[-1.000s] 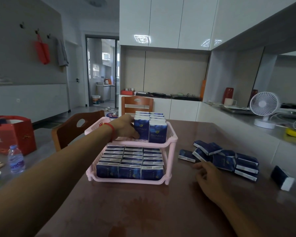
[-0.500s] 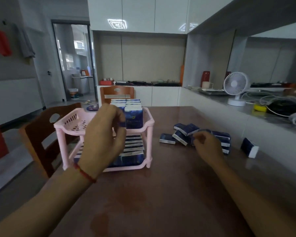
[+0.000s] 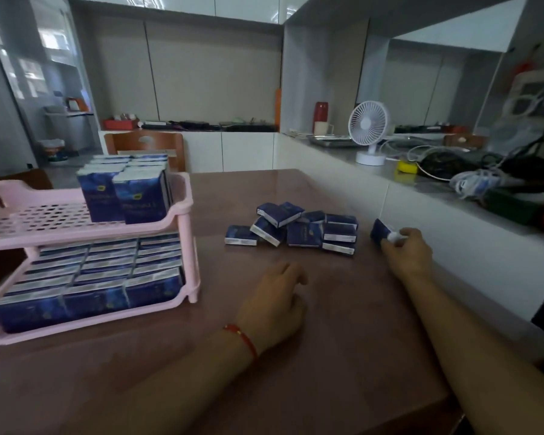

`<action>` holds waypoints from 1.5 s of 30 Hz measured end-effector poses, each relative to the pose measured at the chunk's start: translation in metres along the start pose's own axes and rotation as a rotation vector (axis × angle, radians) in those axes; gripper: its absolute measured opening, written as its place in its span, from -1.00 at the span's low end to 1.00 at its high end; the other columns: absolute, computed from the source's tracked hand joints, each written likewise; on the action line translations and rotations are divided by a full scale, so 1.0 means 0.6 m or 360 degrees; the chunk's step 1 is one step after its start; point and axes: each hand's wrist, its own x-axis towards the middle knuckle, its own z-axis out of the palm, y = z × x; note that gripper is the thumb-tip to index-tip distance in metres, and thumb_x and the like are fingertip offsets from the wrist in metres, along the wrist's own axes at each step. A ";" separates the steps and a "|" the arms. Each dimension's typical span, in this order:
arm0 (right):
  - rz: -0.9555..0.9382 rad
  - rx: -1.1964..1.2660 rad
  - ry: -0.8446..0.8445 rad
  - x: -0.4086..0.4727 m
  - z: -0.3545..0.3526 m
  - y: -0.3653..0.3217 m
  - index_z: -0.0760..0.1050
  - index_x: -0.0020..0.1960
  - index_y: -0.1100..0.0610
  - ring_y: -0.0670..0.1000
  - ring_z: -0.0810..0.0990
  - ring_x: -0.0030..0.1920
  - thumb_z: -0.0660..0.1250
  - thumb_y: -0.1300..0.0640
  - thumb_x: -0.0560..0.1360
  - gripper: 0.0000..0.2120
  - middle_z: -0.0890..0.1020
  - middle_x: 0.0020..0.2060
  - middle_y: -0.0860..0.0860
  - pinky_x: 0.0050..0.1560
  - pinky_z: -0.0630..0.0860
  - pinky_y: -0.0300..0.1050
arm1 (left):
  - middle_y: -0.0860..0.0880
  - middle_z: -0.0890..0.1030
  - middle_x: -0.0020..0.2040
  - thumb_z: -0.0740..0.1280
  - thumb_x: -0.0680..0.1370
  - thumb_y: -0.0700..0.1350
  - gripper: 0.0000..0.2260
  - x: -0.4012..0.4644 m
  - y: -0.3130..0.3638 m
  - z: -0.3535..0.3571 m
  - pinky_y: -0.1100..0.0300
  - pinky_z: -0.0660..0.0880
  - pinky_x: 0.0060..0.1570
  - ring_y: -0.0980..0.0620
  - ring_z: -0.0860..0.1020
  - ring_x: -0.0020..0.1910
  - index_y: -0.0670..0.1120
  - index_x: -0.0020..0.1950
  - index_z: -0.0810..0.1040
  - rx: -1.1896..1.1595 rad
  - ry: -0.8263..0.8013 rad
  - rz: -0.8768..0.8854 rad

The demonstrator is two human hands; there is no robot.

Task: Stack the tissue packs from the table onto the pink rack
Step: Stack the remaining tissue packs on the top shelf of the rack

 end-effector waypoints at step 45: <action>-0.0885 -0.0610 -0.0261 -0.056 0.059 -0.030 0.19 0.56 -0.02 0.19 0.22 0.50 0.26 0.04 0.55 -0.39 0.21 0.55 0.08 0.43 0.28 0.26 | 0.08 0.69 0.07 0.42 0.48 -0.20 -0.65 0.010 -0.039 0.000 -0.06 0.63 0.04 0.09 0.68 -0.01 0.21 0.12 0.54 -0.0917 0.0379 -0.0374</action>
